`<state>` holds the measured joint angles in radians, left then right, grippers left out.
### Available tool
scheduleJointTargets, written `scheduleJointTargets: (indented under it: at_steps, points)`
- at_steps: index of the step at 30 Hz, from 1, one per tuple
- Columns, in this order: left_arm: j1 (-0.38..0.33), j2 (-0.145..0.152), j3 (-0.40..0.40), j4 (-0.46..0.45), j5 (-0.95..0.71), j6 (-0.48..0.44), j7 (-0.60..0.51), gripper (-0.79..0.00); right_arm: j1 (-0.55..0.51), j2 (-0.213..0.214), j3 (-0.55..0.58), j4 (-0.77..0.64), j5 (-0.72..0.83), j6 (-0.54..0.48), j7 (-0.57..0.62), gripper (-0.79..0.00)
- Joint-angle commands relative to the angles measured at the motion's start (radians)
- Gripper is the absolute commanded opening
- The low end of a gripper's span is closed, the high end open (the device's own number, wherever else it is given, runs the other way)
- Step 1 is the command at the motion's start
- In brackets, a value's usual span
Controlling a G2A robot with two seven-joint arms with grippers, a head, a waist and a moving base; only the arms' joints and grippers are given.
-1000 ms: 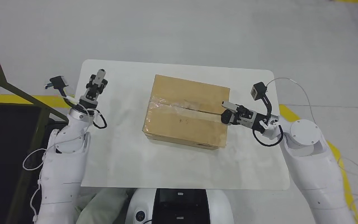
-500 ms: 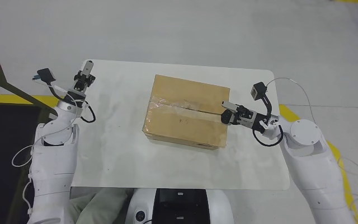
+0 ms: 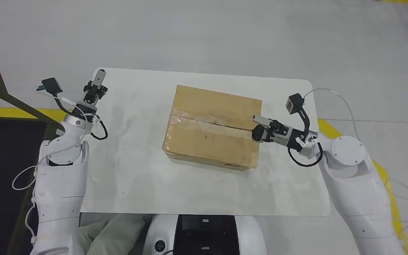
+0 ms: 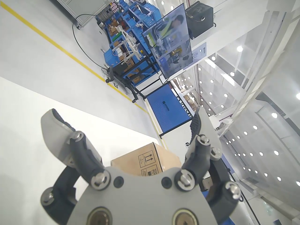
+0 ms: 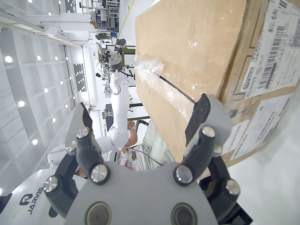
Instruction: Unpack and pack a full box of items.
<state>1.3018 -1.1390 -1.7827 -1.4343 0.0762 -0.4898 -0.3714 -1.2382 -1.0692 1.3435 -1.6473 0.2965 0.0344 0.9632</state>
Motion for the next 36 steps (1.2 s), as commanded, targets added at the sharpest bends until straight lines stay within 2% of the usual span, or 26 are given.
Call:
scheduleJointTargets:
  at_steps: [1,16,20,25,31,36]
  points:
    - [0.000,0.000,0.000,0.000,0.000,0.000,0.000,0.000,0.000,0.000,0.000,0.000,0.000,0.000,0.000,0.000]
    - [0.000,0.000,0.000,0.000,0.000,0.000,0.000,0.000,-0.043,0.009,0.035,-0.142,0.021,0.059,-0.031,0.000]
    - [0.000,0.000,0.000,0.000,0.000,0.000,0.000,0.000,0.000,0.002,-0.017,-0.150,0.009,0.082,-0.069,0.000]
    - [0.000,0.000,0.000,0.000,0.000,0.000,0.000,0.000,0.055,-0.012,-0.101,-0.152,-0.026,0.064,-0.129,0.000]
    - [0.000,0.000,0.000,0.000,0.000,0.000,0.000,0.000,0.095,-0.024,-0.175,-0.161,-0.117,0.059,-0.212,0.000]
    - [0.000,0.000,0.000,0.000,0.000,0.000,0.000,0.000,0.118,-0.028,-0.205,-0.163,-0.180,0.071,-0.231,0.000]
